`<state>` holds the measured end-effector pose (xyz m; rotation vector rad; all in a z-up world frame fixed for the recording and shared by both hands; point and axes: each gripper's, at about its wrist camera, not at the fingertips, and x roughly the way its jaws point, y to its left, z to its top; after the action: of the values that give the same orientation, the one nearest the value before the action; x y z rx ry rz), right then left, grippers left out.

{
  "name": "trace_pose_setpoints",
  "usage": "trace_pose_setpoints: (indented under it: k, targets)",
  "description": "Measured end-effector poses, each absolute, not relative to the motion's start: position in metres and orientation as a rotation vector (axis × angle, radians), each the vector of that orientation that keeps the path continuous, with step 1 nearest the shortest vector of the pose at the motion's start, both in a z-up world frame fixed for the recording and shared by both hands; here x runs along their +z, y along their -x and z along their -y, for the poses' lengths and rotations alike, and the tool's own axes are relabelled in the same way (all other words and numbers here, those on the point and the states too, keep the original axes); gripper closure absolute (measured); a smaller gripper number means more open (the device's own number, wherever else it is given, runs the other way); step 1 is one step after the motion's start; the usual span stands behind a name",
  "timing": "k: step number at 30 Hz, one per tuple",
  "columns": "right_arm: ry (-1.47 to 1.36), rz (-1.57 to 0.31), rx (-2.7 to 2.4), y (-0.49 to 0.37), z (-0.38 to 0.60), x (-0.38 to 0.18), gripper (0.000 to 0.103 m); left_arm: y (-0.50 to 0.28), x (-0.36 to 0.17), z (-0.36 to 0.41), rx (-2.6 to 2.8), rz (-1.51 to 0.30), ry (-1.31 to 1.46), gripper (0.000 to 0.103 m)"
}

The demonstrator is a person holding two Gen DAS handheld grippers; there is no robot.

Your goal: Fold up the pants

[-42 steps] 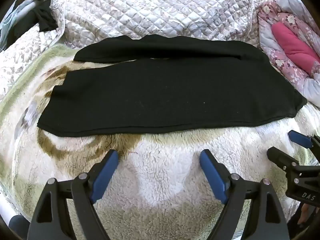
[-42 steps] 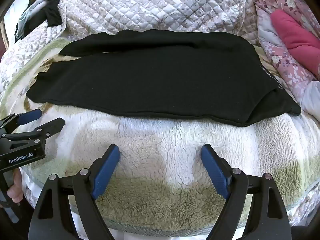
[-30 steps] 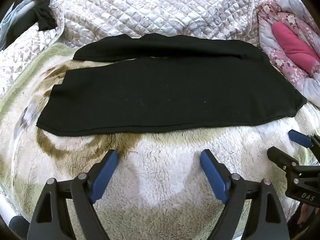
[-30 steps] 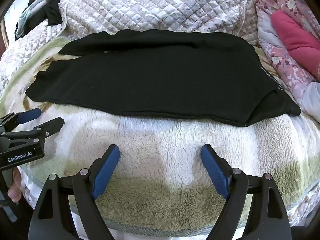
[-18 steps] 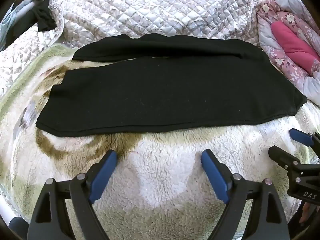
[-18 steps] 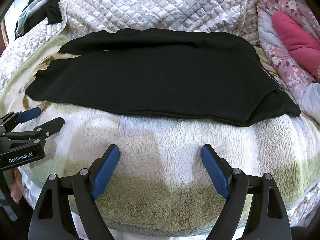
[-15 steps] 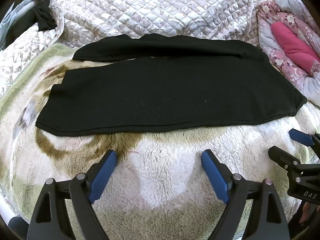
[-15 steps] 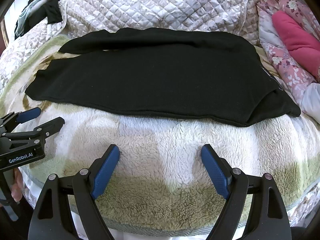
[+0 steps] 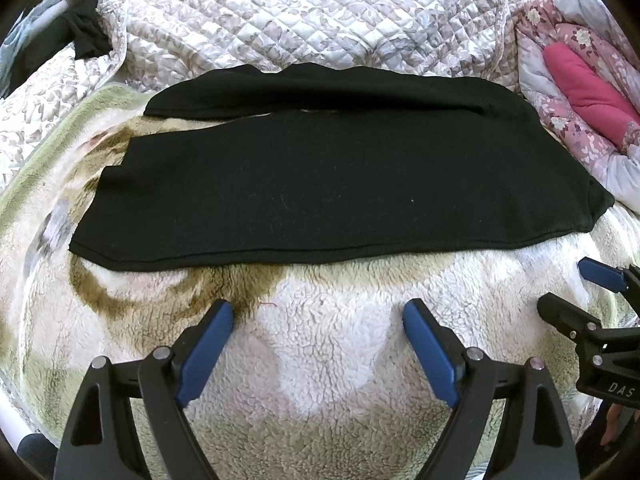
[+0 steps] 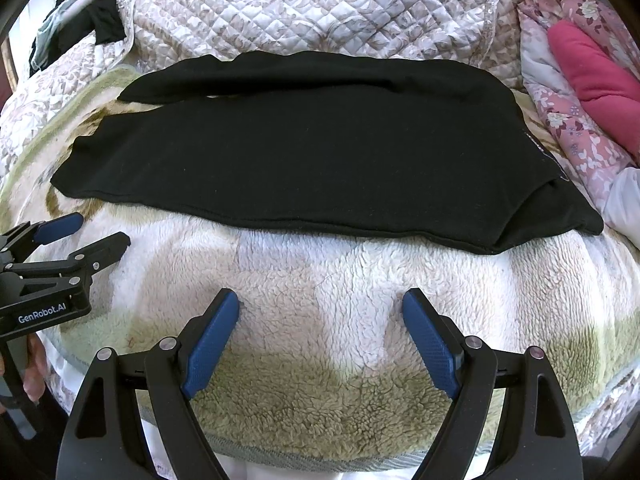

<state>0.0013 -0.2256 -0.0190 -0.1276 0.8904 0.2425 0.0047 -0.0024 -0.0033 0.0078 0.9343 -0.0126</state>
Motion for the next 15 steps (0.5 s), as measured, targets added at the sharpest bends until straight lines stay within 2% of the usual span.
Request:
trace_pose_setpoints:
  k: [15]
  targets:
    - [0.131,-0.893,0.242,-0.0017,0.2256,-0.0184,0.019,-0.0056,-0.0039,0.0033,-0.012,-0.933,-0.008,0.013]
